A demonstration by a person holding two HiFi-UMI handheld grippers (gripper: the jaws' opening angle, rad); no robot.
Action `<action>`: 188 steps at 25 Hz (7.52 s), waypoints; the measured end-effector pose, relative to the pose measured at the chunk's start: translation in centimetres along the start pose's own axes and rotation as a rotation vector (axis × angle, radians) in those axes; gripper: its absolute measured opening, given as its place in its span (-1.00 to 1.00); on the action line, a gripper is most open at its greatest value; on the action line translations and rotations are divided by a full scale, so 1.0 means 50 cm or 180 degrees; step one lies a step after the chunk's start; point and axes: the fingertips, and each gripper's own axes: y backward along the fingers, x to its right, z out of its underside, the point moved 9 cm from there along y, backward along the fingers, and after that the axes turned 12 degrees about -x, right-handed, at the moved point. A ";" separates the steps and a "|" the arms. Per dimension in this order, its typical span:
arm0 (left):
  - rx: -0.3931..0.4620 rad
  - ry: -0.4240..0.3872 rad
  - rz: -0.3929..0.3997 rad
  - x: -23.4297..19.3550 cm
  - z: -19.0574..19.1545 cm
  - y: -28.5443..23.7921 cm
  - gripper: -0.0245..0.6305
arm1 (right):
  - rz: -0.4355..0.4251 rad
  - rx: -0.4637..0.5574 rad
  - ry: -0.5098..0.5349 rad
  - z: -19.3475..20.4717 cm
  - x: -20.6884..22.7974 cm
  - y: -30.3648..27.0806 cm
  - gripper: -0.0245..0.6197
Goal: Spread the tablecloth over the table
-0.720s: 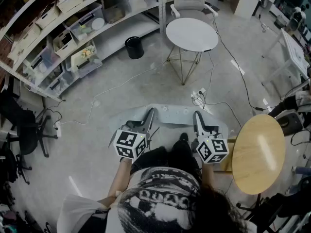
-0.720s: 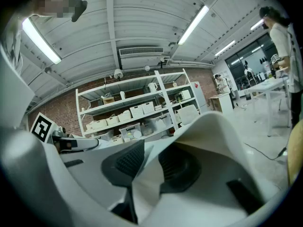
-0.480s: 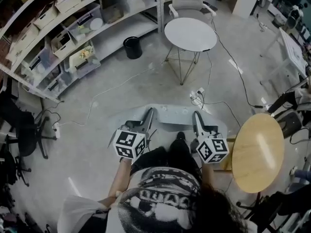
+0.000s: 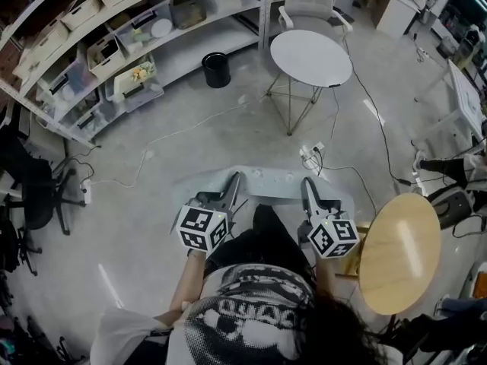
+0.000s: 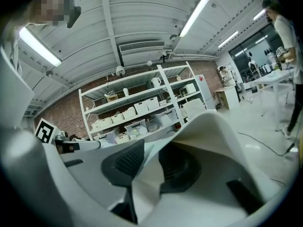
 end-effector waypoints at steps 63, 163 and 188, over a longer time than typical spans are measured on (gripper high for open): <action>-0.0386 -0.0164 0.0455 -0.390 -0.514 -0.760 -0.71 | 0.0206 0.0259 -0.0467 -0.454 0.394 -0.698 -0.64; 0.1049 -0.1705 0.2241 -0.206 -1.572 -1.835 -0.66 | 0.1489 0.1482 0.0826 -1.484 1.119 -0.932 -0.59; 0.0191 -0.1559 0.2363 -0.301 -1.243 -1.698 -0.66 | 0.1455 0.0969 0.0079 -1.130 0.968 -0.922 -0.60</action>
